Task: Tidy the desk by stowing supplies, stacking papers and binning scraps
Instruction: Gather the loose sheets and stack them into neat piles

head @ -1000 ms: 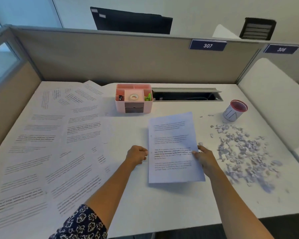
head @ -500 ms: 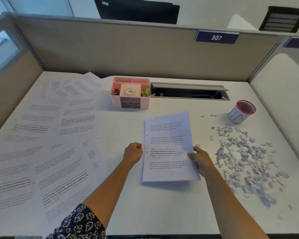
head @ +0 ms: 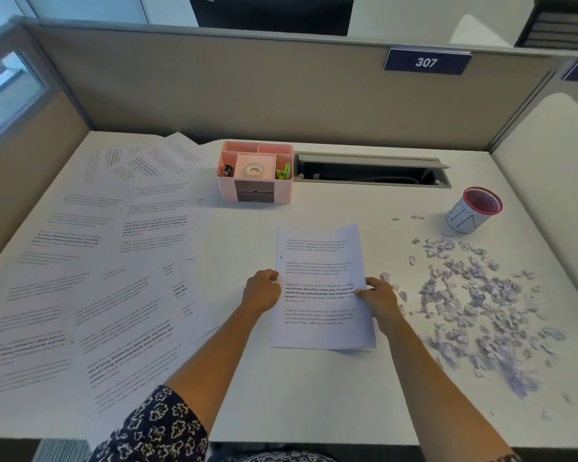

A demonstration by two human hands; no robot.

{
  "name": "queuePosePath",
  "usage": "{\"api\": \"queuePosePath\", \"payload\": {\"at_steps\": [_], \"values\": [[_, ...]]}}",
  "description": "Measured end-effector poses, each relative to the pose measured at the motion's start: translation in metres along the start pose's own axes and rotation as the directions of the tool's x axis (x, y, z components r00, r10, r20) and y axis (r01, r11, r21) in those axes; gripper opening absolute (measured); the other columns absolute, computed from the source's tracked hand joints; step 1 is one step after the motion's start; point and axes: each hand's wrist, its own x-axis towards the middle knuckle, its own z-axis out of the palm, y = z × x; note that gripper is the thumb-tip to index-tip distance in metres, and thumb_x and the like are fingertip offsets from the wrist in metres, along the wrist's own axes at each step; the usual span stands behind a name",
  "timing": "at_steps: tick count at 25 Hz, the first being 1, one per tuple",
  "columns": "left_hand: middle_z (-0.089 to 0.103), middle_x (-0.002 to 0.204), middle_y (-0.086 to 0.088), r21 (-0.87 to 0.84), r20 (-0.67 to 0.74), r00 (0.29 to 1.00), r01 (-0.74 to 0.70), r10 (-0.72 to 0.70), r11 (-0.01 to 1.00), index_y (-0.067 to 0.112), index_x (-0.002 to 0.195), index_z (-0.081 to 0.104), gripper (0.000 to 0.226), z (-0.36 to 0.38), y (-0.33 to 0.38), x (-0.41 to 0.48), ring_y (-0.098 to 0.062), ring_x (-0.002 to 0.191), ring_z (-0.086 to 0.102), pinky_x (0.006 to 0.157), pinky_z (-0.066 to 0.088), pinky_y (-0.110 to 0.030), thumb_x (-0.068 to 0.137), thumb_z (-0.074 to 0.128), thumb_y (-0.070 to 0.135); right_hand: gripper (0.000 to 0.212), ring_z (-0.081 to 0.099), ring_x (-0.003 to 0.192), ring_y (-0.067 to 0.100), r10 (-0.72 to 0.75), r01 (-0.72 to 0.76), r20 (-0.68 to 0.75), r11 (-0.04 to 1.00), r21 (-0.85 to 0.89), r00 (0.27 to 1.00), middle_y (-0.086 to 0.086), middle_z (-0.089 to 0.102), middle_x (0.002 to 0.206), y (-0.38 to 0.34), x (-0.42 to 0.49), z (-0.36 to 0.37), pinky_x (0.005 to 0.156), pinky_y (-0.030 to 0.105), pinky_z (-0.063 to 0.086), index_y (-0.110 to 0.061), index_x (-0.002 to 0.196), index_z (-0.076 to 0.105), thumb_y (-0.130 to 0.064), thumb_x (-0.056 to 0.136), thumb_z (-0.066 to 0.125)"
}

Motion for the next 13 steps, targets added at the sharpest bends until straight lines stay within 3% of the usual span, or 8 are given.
{"api": "queuePosePath", "payload": {"at_steps": [3,7,11,13], "values": [[0.051,0.142,-0.009,0.012,0.0,1.0,-0.011,0.011,1.0,0.009,0.137,0.051,0.044,0.001,-0.001,0.0,-0.025,0.13,0.048,0.109,0.038,-0.034,0.094,0.049,0.009,0.031,0.06,0.092,0.028,-0.059,0.051,-0.038,0.981,-0.186,0.998,0.011,0.065,0.111,0.0,-0.003,0.004,0.075,0.031,0.044,-0.009,0.12,0.063,-0.013,0.089,0.061],[0.051,0.141,-0.008,0.024,-0.008,1.0,-0.026,0.026,0.999,0.01,0.137,0.05,0.044,0.002,-0.003,-0.002,-0.025,0.13,0.049,0.108,0.037,-0.033,0.094,0.05,0.01,0.026,0.058,0.098,0.033,-0.127,0.056,-0.153,0.915,-0.399,0.98,0.018,0.062,0.109,0.005,-0.006,0.013,0.074,0.033,0.042,-0.003,0.101,0.06,-0.024,0.087,0.061],[0.054,0.139,-0.007,-0.009,-0.08,0.996,-0.045,0.045,0.999,0.011,0.134,0.055,0.038,-0.006,-0.012,-0.008,-0.024,0.128,0.051,0.105,0.038,-0.031,0.095,0.049,0.011,0.041,0.05,0.12,0.038,-0.162,0.021,-0.273,0.89,-0.456,0.948,0.021,0.054,0.127,0.0,-0.017,0.017,0.093,0.045,0.044,-0.005,0.127,0.054,-0.026,0.092,0.053],[0.056,0.137,-0.006,-0.04,-0.125,0.991,-0.046,0.041,0.998,0.011,0.131,0.057,0.036,-0.014,-0.021,-0.012,-0.022,0.127,0.052,0.103,0.038,-0.028,0.095,0.049,0.01,0.041,0.043,0.124,0.039,-0.181,0.007,-0.303,0.867,-0.497,0.936,0.021,0.049,0.131,-0.004,-0.021,0.018,0.096,0.049,0.041,-0.007,0.13,0.052,-0.025,0.093,0.051]]}}
